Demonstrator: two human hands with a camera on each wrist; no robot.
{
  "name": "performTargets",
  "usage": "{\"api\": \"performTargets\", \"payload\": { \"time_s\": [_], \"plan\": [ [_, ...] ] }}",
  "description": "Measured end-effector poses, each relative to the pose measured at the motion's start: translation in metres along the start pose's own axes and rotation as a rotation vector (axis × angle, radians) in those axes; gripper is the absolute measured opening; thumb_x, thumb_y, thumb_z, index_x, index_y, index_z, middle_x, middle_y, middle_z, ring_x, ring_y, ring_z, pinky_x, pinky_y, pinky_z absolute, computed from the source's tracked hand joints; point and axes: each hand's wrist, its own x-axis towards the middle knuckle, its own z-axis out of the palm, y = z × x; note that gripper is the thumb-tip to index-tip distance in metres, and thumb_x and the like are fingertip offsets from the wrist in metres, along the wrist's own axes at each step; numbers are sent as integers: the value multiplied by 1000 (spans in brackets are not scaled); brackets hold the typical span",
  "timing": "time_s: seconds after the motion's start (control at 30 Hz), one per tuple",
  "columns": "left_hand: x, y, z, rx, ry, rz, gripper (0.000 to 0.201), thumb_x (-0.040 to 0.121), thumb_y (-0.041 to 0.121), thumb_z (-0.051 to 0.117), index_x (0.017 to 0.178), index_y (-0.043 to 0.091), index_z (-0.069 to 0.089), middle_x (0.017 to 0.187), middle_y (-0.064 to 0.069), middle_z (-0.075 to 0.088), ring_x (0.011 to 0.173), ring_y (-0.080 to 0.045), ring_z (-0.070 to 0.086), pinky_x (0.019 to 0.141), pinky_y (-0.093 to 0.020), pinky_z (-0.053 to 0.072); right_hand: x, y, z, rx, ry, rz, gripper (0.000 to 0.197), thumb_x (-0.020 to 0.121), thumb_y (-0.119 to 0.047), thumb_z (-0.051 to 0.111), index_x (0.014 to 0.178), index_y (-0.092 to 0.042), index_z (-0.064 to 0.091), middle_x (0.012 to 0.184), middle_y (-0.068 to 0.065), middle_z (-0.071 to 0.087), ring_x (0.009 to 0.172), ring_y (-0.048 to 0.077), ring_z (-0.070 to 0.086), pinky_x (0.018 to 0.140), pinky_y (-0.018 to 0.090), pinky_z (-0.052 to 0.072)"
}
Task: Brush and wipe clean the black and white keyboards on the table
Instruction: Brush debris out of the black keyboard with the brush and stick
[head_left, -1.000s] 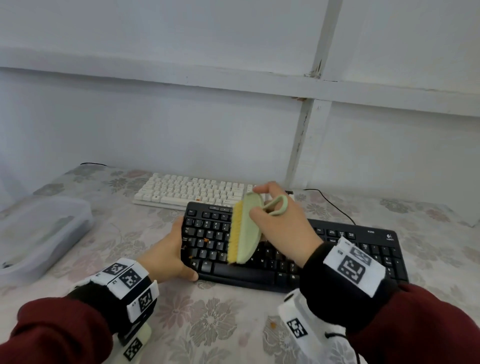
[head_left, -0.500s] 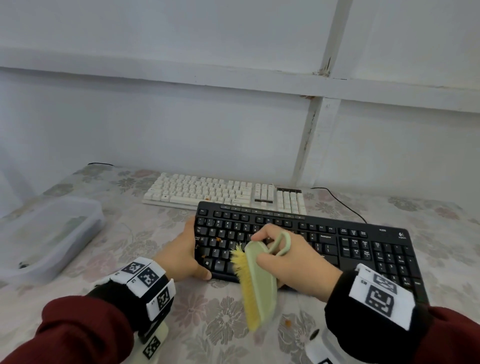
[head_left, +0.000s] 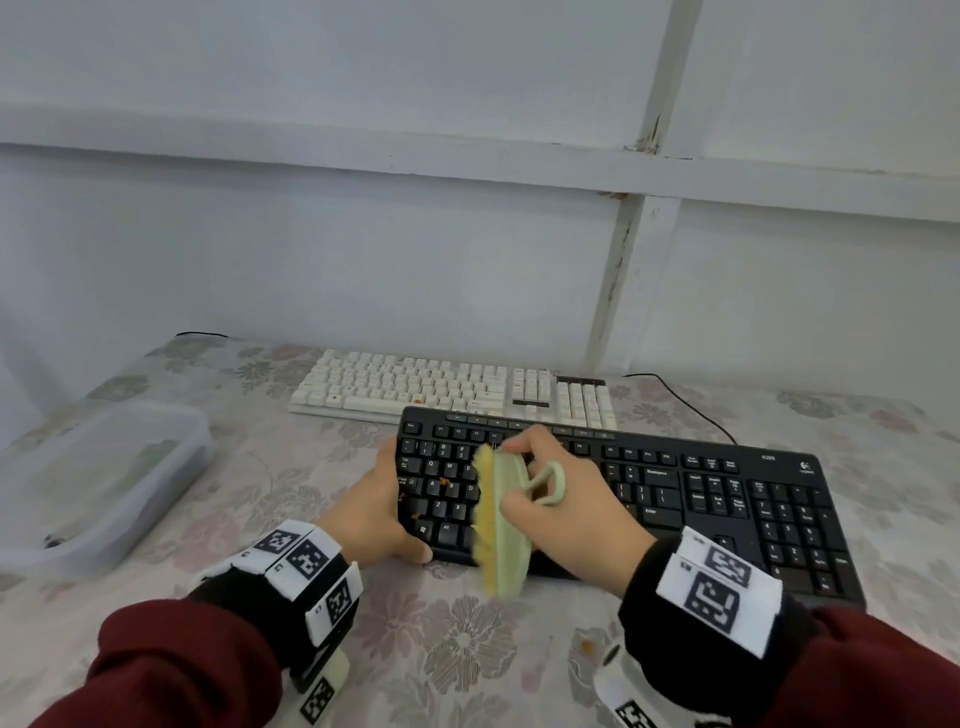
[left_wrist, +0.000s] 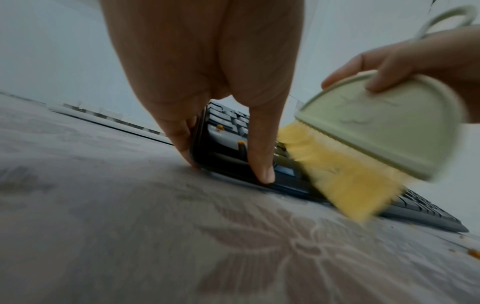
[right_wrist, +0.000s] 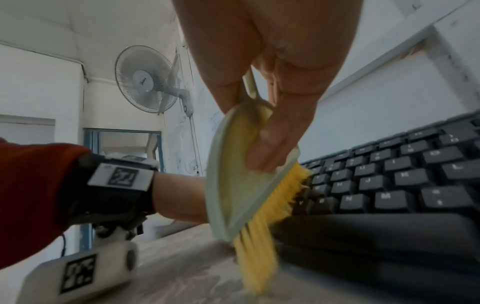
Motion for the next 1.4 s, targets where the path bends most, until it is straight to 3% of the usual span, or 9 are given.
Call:
{"api": "performTargets", "payload": {
  "time_s": [0.1, 0.23, 0.4, 0.63, 0.87, 0.97, 1.1, 1.23, 1.4],
  "plan": [
    [0, 0, 0, 3, 5, 7, 112, 59, 3, 83, 140, 30, 10, 117, 8, 53, 108, -14, 54, 90, -29, 46, -9, -2, -7, 16, -96, 49, 24, 86, -12, 53, 108, -21, 52, 66, -2, 48, 48, 6, 42, 50, 20, 45],
    [-1, 1, 0, 6, 5, 1, 114, 60, 4, 83, 142, 30, 9, 117, 9, 52, 108, -15, 54, 93, -31, 46, 5, -15, -25, 206, 52, 41, 22, 87, -7, 52, 106, -18, 55, 83, 1, 62, 58, 2, 62, 51, 19, 51],
    [-1, 1, -1, -9, -6, -6, 116, 61, 3, 83, 143, 32, 6, 118, 10, 52, 108, -14, 53, 92, -28, 44, 34, -19, -19, 160, 217, -38, 29, 86, -11, 53, 110, -27, 49, 97, 18, 65, 85, 33, 67, 69, 43, 60],
    [0, -1, 0, 1, 1, 10, 116, 59, 5, 84, 142, 31, 6, 116, 11, 51, 106, -12, 54, 87, -25, 44, 27, -9, 8, 44, 88, -56, 29, 88, -12, 49, 113, -24, 44, 78, 0, 56, 51, 0, 50, 49, 13, 42],
    [1, -2, 1, -10, 8, 17, 112, 59, 2, 82, 139, 31, 9, 109, 12, 53, 100, -10, 56, 80, -26, 47, 3, -10, 13, 47, -85, 5, 27, 86, -11, 52, 111, -21, 48, 68, -6, 46, 49, 5, 40, 48, 15, 40],
    [0, -1, 0, 3, 2, 14, 111, 61, 3, 82, 139, 31, 9, 110, 13, 51, 103, -11, 54, 81, -24, 45, 9, -21, 2, 123, 8, -26, 25, 86, -12, 53, 110, -21, 52, 84, -1, 58, 60, 6, 53, 52, 18, 49],
    [1, -1, 0, 12, 0, 3, 116, 60, 5, 83, 142, 32, 6, 117, 12, 50, 109, -13, 52, 93, -29, 45, 30, -28, -8, 153, 166, -61, 27, 87, -11, 50, 110, -24, 49, 86, 12, 63, 63, 17, 54, 60, 38, 55],
    [2, -2, 0, 16, 4, 1, 116, 59, 7, 84, 141, 34, 6, 118, 11, 50, 110, -12, 52, 96, -32, 45, 32, -17, 1, 83, 108, -78, 28, 89, -11, 49, 114, -23, 45, 85, 7, 60, 56, 6, 51, 46, 19, 45],
    [3, -5, 1, 15, -1, 23, 119, 57, 7, 84, 141, 34, 4, 118, 10, 50, 108, -12, 54, 91, -33, 48, 10, -4, 14, 24, -58, -32, 27, 89, -13, 50, 114, -22, 44, 65, -8, 45, 44, 1, 43, 49, 16, 41]
  ]
}}
